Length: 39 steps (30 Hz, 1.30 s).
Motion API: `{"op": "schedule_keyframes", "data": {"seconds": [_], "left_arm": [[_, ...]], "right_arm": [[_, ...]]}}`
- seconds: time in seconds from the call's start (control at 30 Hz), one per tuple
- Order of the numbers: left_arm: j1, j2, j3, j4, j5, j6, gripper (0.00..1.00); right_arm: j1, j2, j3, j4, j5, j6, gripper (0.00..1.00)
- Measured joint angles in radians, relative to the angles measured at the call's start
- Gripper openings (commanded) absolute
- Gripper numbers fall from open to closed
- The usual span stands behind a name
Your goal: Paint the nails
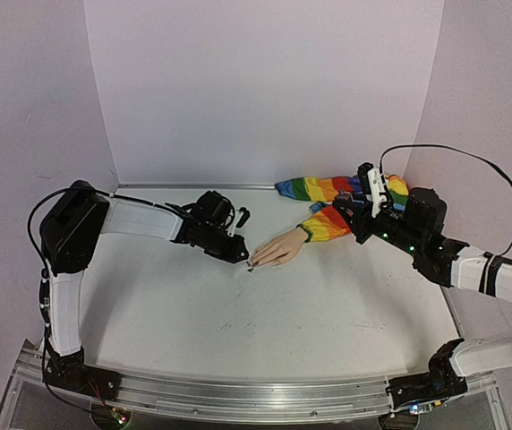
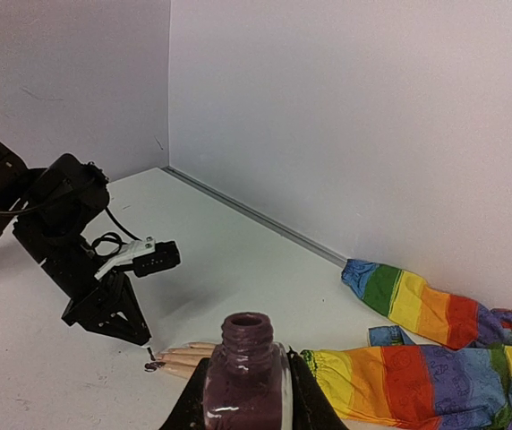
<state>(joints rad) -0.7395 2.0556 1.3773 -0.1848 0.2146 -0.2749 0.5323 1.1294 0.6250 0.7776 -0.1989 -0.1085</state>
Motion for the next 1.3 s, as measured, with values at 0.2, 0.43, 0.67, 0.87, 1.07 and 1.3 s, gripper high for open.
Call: {"op": "schedule_keyframes", "data": {"seconds": [0.2, 0.43, 0.67, 0.87, 1.07, 1.3], "left_arm": [[0.000, -0.029, 0.000, 0.000, -0.014, 0.019, 0.00], [0.000, -0.025, 0.029, -0.008, 0.035, 0.013, 0.00], [-0.001, -0.013, 0.056, -0.006, 0.069, 0.004, 0.00], [-0.001, 0.001, 0.056, -0.008, 0.072, -0.013, 0.00], [-0.002, 0.005, 0.056, -0.008, 0.072, -0.013, 0.00], [-0.004, 0.011, 0.056, -0.008, 0.072, -0.014, 0.00]], "right_arm": [[0.000, 0.000, 0.000, 0.000, 0.000, 0.000, 0.00], [0.000, 0.000, 0.000, 0.000, -0.003, 0.000, 0.00], [0.000, 0.000, 0.000, 0.000, -0.004, 0.000, 0.00], [0.000, 0.000, 0.000, 0.000, -0.004, 0.000, 0.00], [0.000, 0.000, 0.000, 0.000, -0.004, 0.000, 0.00], [0.000, 0.000, 0.000, 0.000, -0.004, 0.000, 0.00]]}}
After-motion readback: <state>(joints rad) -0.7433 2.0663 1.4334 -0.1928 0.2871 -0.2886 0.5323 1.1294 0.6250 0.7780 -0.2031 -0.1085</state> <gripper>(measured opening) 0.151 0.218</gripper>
